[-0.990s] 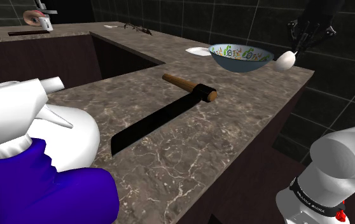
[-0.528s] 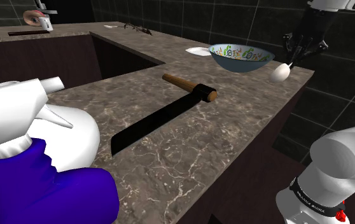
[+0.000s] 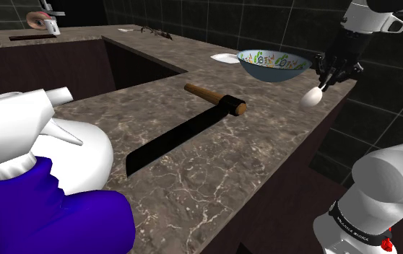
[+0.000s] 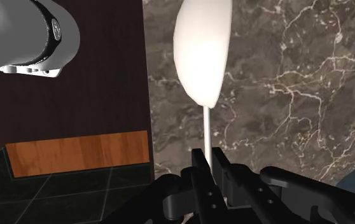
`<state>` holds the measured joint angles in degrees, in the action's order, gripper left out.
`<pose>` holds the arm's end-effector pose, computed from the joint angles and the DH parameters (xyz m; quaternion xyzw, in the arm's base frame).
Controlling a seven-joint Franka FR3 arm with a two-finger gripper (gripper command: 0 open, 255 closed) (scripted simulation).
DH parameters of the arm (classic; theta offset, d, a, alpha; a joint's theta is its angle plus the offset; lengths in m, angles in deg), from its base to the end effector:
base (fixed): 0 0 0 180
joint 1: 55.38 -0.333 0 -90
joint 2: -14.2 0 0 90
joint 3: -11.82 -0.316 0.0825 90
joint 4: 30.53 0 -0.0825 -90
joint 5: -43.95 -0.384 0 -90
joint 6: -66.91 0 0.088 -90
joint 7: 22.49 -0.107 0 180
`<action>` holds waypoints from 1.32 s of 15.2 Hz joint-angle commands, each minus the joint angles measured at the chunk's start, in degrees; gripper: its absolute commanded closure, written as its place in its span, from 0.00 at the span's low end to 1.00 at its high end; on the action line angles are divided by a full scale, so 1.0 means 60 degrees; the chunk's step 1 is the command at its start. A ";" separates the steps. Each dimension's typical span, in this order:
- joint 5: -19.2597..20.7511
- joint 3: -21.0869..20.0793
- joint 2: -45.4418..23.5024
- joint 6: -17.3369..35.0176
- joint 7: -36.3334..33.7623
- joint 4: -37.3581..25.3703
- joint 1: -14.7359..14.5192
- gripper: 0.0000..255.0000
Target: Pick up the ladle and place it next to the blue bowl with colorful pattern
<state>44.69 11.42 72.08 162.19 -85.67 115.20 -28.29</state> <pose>0.2302 -0.1165 0.5730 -0.7055 0.7057 -0.0645 0.0112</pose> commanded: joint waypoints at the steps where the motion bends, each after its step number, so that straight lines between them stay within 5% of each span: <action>1: -0.0002 -0.0002 0.0081 0.0239 -0.0005 0.0317 -0.0002 1.00; 9: -0.0002 -0.0004 0.0348 0.1134 -0.0020 0.1479 -0.0006 1.00; 17: -0.0002 -0.0004 0.0348 0.1134 -0.0021 0.1479 -0.0007 1.00; 18: -0.0001 -0.0003 0.0348 0.1133 -0.0020 0.1478 -0.0006 0.00; 20: -0.0001 -0.0003 0.0348 0.1134 -0.0020 0.1479 -0.0006 0.00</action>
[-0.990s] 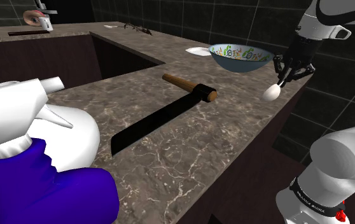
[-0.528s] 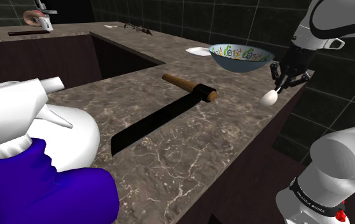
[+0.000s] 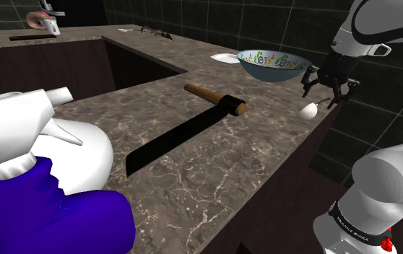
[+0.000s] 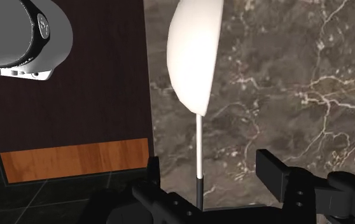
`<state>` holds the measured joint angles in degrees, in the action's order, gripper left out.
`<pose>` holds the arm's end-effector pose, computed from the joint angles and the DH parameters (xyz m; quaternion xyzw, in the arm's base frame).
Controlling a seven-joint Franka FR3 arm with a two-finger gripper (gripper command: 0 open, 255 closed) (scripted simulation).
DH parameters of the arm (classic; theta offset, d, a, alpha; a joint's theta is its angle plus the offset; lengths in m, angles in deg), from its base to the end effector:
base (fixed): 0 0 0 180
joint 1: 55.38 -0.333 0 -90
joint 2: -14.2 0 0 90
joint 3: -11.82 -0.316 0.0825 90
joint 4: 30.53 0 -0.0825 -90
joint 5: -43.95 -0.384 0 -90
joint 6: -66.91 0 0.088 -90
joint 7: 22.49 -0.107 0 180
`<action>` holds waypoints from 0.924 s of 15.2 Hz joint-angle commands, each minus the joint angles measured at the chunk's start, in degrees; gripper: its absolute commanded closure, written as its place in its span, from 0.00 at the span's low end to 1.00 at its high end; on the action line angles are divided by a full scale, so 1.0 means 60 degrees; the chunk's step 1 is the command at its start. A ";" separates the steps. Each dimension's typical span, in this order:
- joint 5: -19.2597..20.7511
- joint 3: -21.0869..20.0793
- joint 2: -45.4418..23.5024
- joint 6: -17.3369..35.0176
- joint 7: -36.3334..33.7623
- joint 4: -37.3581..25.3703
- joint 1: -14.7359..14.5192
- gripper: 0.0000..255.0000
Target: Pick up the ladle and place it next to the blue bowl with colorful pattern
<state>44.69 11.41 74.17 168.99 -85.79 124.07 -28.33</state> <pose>0.2304 -0.1166 0.5191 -0.7055 0.7057 -0.0647 0.0113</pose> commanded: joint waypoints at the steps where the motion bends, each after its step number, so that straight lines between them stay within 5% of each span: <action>1: 0.0000 0.0000 0.0000 0.0000 0.0000 0.0000 0.0000 0.00; 7: -0.0015 -0.0017 -0.0109 -0.1163 0.0001 -0.1272 -0.0004 0.00; 14: -0.0014 -0.0017 -0.0109 -0.1163 0.0001 -0.1272 -0.0004 0.00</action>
<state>44.60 11.31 73.52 162.02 -85.78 116.45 -28.36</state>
